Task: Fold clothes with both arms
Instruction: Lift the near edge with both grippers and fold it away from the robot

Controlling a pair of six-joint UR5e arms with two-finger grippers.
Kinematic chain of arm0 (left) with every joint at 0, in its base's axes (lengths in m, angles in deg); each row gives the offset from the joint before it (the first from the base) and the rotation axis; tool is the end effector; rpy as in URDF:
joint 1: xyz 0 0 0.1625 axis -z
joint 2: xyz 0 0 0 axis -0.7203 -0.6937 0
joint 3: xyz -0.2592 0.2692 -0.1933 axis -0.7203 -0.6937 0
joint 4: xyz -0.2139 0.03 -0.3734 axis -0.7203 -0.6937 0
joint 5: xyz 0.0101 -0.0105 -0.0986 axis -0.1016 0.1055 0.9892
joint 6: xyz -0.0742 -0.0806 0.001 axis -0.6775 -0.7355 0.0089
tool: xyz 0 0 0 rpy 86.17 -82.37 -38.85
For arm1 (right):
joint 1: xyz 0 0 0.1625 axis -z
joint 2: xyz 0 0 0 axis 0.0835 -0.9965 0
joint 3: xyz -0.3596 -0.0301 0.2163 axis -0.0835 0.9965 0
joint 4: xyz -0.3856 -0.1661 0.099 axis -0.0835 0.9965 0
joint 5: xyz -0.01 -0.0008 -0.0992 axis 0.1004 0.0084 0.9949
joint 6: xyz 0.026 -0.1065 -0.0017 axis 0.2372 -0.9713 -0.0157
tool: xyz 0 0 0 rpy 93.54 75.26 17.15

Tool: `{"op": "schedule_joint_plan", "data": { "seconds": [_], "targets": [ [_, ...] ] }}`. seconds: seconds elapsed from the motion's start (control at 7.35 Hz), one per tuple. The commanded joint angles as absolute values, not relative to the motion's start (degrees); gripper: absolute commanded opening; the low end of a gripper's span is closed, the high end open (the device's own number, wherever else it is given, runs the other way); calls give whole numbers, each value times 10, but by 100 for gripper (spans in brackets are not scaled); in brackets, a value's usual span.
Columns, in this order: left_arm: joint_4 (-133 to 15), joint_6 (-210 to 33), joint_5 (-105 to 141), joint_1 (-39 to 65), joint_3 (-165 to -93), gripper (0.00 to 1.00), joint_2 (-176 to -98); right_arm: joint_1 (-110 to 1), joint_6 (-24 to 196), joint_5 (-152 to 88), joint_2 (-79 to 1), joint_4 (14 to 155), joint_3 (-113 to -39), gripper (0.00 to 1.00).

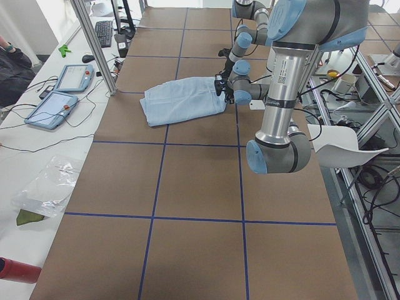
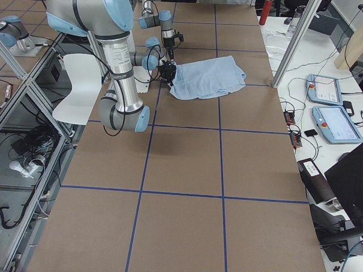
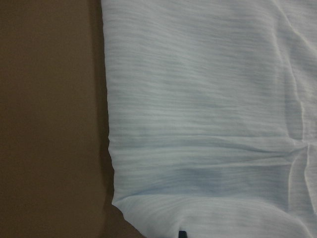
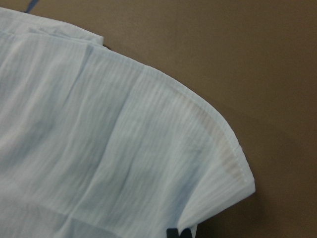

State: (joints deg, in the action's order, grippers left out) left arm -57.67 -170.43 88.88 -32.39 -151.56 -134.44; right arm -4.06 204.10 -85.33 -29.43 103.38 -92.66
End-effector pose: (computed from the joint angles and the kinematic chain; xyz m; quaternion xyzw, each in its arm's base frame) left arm 0.5300 -0.2615 0.2537 0.0168 0.5390 -0.1364 0.8310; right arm -0.5896 -0.2528 0.2246 -0.0093 -0.3883 0.4532 0.8023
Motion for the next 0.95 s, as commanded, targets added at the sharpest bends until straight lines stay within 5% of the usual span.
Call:
{"op": "schedule_joint_plan", "data": {
  "seconds": [0.0,0.54,0.82],
  "targets": [
    [-572,-1702,895,-322,-1581,0,-1342,-72,2004,-870,-297,1098,-1013,0],
    [-482,-1708,964,-322,-1755,0,-1342,-45,2005,-905,-291,1280,-1205,0],
    [-448,-1708,975,-320,-1776,0,-1348,-38,2004,-904,-281,1301,-1224,0]
  ]
}}
